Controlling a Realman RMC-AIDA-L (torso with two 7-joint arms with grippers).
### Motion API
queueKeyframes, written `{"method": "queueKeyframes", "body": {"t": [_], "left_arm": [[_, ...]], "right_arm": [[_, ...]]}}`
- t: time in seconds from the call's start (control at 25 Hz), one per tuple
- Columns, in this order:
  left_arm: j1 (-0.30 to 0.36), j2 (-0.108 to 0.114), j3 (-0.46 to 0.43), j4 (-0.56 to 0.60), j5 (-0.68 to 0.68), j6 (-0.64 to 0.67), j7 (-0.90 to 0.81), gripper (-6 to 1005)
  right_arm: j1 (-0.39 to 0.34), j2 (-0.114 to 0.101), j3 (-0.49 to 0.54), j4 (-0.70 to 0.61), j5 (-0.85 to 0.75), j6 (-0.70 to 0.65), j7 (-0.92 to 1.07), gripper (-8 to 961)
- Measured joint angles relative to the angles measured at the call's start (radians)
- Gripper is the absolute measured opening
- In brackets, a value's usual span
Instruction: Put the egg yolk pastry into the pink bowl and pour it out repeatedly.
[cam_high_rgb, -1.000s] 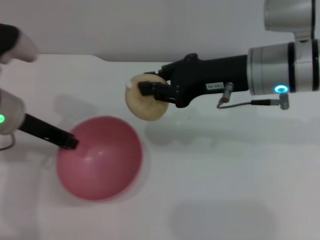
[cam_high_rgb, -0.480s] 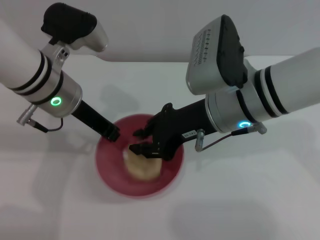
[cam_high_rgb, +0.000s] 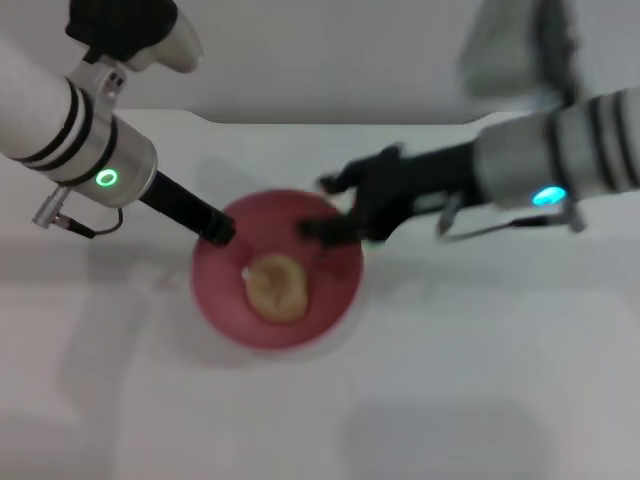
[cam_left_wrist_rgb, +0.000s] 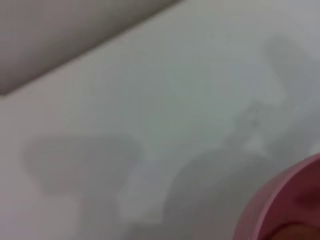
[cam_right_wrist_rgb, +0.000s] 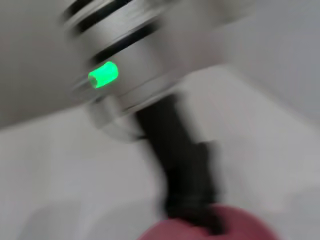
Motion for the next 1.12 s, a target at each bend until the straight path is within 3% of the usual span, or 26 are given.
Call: {"method": "queueKeyframes", "body": {"t": [0.2,0.24,0.32,0.48,0.52,0.56,0.6,0.68,0.84,0.92,1.04,1.12], "left_arm": [[0.097,-0.004,0.035,0.109,-0.080,0.105,0.027,0],[0.176,-0.003,0.100,0.180,-0.174,0.222,0.109,0],[0.225,-0.003,0.146,0.216,-0.227,0.302,0.163,0],[0.347,-0.003,0.309,0.266,-0.323,0.593,0.327,-1],[0.347,-0.003,0.309,0.266,-0.323,0.593,0.327,-1],[0.423,-0.002,0.476,0.269,-0.319,0.838,0.460,-1],[0.432,-0.002,0.496,0.268,-0.317,0.872,0.475,-1],[0.475,-0.002,0.614,0.252,-0.308,1.078,0.555,-1],[0.504,-0.002,0.826,0.153,-0.299,1.493,0.692,0],[0.492,-0.007,0.952,0.042,-0.269,1.779,0.771,0],[0.413,-0.015,1.125,-0.173,-0.233,2.185,0.865,0],[0.370,-0.017,1.174,-0.251,-0.238,2.340,0.913,0]], "right_arm": [[-0.067,-0.001,0.253,0.059,0.008,-0.004,0.022,612],[-0.077,-0.003,0.299,0.084,0.012,-0.004,0.022,612],[-0.096,-0.007,0.372,0.132,0.021,-0.005,0.019,611],[-0.135,-0.009,0.471,0.192,0.027,-0.004,0.010,610],[-0.145,-0.009,0.488,0.202,0.027,-0.005,0.007,610],[-0.153,-0.009,0.503,0.208,0.027,-0.004,0.003,610],[-0.159,-0.009,0.515,0.213,0.027,-0.004,0.000,609],[-0.168,-0.009,0.538,0.223,0.027,-0.005,-0.003,609],[-0.171,-0.009,0.556,0.240,0.028,0.000,-0.004,608],[-0.171,-0.009,0.560,0.241,0.028,0.000,-0.005,607],[-0.171,-0.009,0.560,0.242,0.028,-0.004,-0.005,607],[-0.172,-0.009,0.561,0.242,0.028,-0.004,-0.005,608]]}}
